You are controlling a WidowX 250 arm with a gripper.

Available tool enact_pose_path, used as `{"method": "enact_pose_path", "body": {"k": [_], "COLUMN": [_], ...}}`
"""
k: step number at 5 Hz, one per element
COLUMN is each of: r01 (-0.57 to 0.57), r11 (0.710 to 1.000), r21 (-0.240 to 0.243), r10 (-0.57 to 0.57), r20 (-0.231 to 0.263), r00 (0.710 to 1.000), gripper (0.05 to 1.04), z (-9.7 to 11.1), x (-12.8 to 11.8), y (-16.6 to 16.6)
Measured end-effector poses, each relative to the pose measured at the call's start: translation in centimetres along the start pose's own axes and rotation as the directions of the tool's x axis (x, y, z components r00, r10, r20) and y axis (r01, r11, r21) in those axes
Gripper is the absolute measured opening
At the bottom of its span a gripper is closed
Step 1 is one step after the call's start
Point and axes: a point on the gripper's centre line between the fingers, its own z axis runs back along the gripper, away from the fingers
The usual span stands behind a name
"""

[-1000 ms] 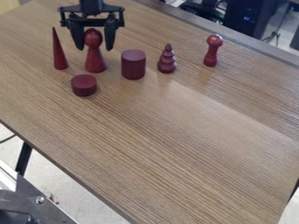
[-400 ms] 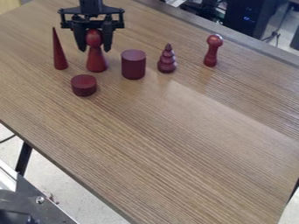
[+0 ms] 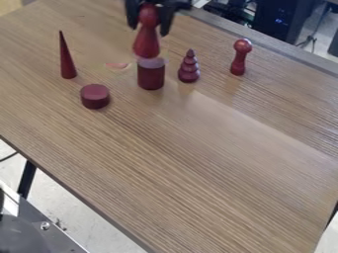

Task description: Move the big pawn to the right of the table

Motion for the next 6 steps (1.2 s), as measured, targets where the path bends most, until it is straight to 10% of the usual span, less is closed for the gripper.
{"method": "enact_pose_path", "body": {"k": [2, 6], "r01": [0.216, 0.627], "r11": [0.971, 0.730], "r21": [-0.107, -0.270], "r10": [-0.217, -0.668], "r20": [-0.004, -0.092], "r00": [0.976, 0.738], "gripper": [0.598, 0.598], "z": [1.0, -3.6], "x": [-2.0, -10.1], "y": [-5.2, -20.8]}}
